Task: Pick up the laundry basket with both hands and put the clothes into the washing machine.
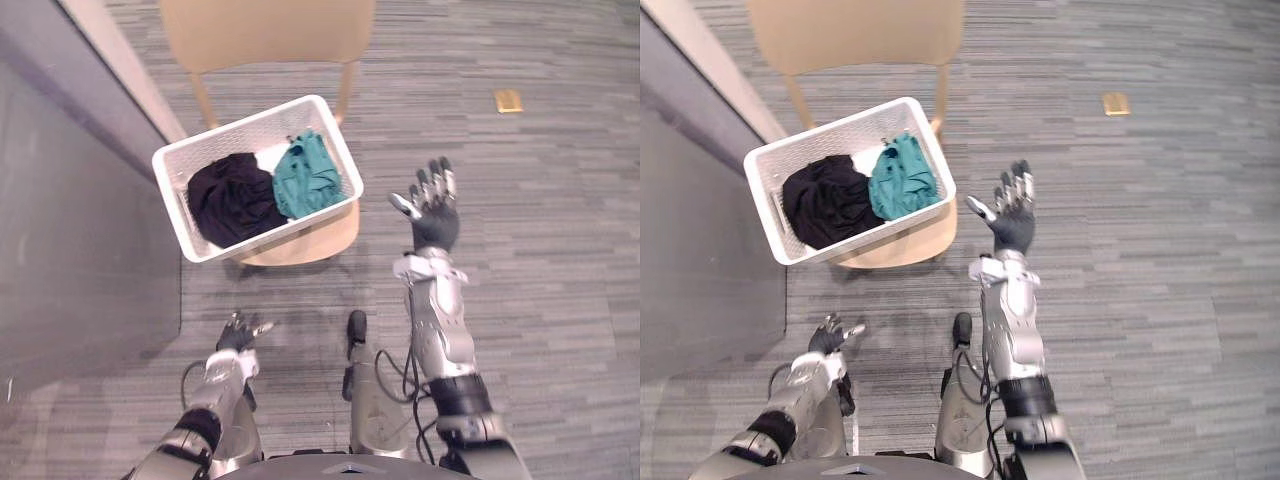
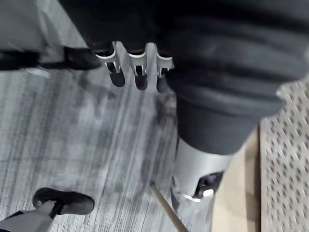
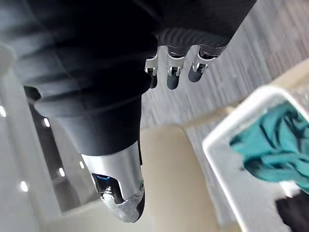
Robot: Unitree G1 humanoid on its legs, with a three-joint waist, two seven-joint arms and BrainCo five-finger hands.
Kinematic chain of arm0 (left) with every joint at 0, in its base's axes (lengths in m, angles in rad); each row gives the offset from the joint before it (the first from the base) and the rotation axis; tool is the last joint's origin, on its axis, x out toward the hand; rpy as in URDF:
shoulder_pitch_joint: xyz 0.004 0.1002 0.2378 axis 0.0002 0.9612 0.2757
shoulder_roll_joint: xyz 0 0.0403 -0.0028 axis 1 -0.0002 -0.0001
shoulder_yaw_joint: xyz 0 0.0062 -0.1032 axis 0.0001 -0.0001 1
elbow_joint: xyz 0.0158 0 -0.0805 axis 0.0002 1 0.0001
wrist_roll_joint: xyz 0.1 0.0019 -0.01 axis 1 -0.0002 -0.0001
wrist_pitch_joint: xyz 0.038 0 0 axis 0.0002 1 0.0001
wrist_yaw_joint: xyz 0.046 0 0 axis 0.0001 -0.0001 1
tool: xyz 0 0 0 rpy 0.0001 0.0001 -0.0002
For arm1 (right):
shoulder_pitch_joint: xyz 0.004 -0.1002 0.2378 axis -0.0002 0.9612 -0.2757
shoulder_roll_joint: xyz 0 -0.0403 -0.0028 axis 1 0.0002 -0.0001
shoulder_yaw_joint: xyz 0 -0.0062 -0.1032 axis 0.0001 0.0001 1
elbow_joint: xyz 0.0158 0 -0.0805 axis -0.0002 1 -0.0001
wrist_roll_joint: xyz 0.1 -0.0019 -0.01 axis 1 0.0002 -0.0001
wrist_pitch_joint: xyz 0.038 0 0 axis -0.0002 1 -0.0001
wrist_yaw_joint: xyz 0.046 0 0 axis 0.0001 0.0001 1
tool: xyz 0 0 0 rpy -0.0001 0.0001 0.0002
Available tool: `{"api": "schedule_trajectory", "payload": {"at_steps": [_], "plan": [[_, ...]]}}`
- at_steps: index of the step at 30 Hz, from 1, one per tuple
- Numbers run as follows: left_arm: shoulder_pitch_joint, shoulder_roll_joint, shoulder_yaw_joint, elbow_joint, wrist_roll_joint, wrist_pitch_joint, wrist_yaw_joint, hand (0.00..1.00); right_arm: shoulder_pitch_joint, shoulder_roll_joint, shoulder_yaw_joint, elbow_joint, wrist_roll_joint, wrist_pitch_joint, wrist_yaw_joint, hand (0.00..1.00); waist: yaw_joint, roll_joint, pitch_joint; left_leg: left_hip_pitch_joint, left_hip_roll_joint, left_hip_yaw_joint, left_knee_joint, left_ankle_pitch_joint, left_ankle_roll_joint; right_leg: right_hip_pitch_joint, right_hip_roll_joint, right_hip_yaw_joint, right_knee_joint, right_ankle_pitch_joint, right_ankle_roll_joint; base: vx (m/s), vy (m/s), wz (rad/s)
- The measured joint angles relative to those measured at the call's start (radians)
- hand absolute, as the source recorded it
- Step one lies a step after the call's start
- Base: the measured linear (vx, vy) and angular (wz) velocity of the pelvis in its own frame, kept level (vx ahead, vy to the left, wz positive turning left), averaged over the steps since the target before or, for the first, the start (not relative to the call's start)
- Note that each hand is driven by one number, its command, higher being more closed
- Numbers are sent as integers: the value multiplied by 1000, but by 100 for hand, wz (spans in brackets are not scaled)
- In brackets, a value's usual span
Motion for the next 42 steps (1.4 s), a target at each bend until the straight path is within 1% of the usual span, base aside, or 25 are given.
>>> {"api": "schedule_trajectory", "payload": {"at_steps": [1,2,3,4,6,7,8,9,12,13,14,16,17,18,19,20,22,26,28,31,34,36,40,42], "plan": [[12,4,11,-1,4,-1,-4,0,-35,-16,13,28,-22,8,0,0,9,8,5,-8,0,-16,7,0,0,6,0,-11,0,-1,-1,-49,16,61],[41,7,41,-23,11,-6,-8,0,-125,-49,43,100,-73,24,5,0,28,22,9,-35,-1,-51,14,6,3,10,-1,-41,1,-2,-1,-46,10,56],[53,14,59,-42,17,-9,-10,0,-183,-70,62,144,-112,34,6,0,43,27,12,-47,-2,-67,15,13,3,10,-2,-58,1,-2,-1,-53,6,54],[61,18,68,-53,20,-11,-10,0,-221,-84,76,178,-142,40,8,0,51,31,15,-56,-3,-78,15,17,4,10,-2,-66,2,-2,-1,-51,0,43],[99,32,85,-99,22,-24,-19,0,-378,-159,156,325,-272,65,20,0,83,43,22,-89,-5,-122,18,30,4,11,-2,-104,4,-2,-3,-79,-5,44],[107,32,93,-110,22,-25,-21,0,-415,-181,180,362,-313,73,27,0,92,46,25,-95,-5,-131,20,33,5,11,-2,-115,6,-3,-4,-82,-8,44],[125,32,98,-123,20,-31,-24,0,-498,-229,234,438,-412,91,38,0,119,57,35,-115,-7,-156,25,38,5,11,-2,-134,9,-4,-5,-58,-8,36],[132,32,98,-126,20,-32,-25,0,-520,-240,248,456,-441,99,42,0,123,61,37,-123,-8,-165,27,40,6,11,-2,-145,9,-4,-5,-52,-5,34],[152,36,104,-160,18,-36,-29,0,-585,-282,320,514,-539,102,56,0,146,65,57,-142,-11,-192,27,50,7,9,-2,-171,14,-7,-10,-25,-6,26],[152,39,104,-171,16,-42,-31,0,-615,-307,385,555,-610,101,72,0,156,65,61,-158,-12,-209,29,55,5,5,-2,-182,21,-10,-12,-29,-9,22],[152,41,104,-177,16,-41,-33,0,-626,-316,411,572,-640,101,75,0,161,65,62,-165,-12,-215,31,56,5,2,-2,-193,24,-13,-12,-28,-8,31],[152,42,104,-199,16,-43,-48,0,-663,-360,502,622,-769,97,109,0,174,67,74,-194,-14,-249,45,58,5,-2,-1,-223,38,-21,-12,-20,-9,31],[152,43,103,-201,15,-44,-50,0,-668,-370,521,634,-794,96,114,0,178,66,76,-200,-16,-257,44,59,6,-3,-1,-227,39,-23,-13,-13,0,27],[152,43,103,-209,15,-44,-52,0,-671,-384,543,650,-834,96,117,0,190,66,76,-211,-16,-266,44,61,6,-8,-1,-233,43,-26,-14,-10,0,18],[152,43,102,-221,15,-44,-54,0,-675,-399,569,672,-910,92,128,0,208,65,76,-221,-17,-270,43,64,6,-17,-1,-243,47,-29,-14,-10,-6,15],[152,44,101,-227,15,-44,-57,0,-682,-405,586,689,-957,87,141,0,217,65,77,-230,-17,-275,42,67,7,-23,-1,-247,48,-29,-15,-6,-14,12],[152,46,101,-235,12,-44,-66,0,-691,-416,608,703,-1032,78,150,0,225,63,78,-252,-20,-292,41,74,6,-33,-1,-257,49,-30,-15,4,-10,15],[150,46,97,-246,-6,-48,-66,0,-708,-420,618,730,-1092,80,149,0,242,58,84,-267,-20,-295,39,77,6,-49,-2,-266,57,-34,-16,4,-4,4],[150,46,94,-261,-11,-48,-66,0,-718,-426,617,730,-1092,83,146,0,243,56,86,-281,-20,-296,38,81,7,-71,-5,-266,71,-39,-17,-4,-7,-2],[150,45,94,-281,-11,-49,-66,0,-738,-429,617,761,-1092,98,137,0,253,46,93,-299,-19,-296,32,88,7,-95,-5,-263,78,-39,-17,-6,-12,-2],[150,45,94,-304,-20,-49,-64,0,-743,-435,605,764,-1092,119,112,0,262,39,96,-303,-19,-296,20,97,8,-102,-6,-267,78,-39,-17,6,-7,1],[150,44,93,-324,-21,-51,-63,0,-746,-435,587,764,-1091,123,106,0,262,35,99,-309,-19,-300,12,101,9,-105,-6,-276,78,-41,-19,9,-18,9],[149,40,84,-357,-21,-51,-62,0,-753,-434,545,763,-1087,139,102,0,277,28,103,-333,-19,-305,6,112,9,-134,-8,-279,93,-45,-22,1,-4,2],[149,39,84,-356,-21,-52,-58,0,-753,-432,537,763,-1086,140,101,0,279,27,103,-342,-20,-308,6,114,9,-144,-11,-282,104,-51,-23,9,-12,5]]}}
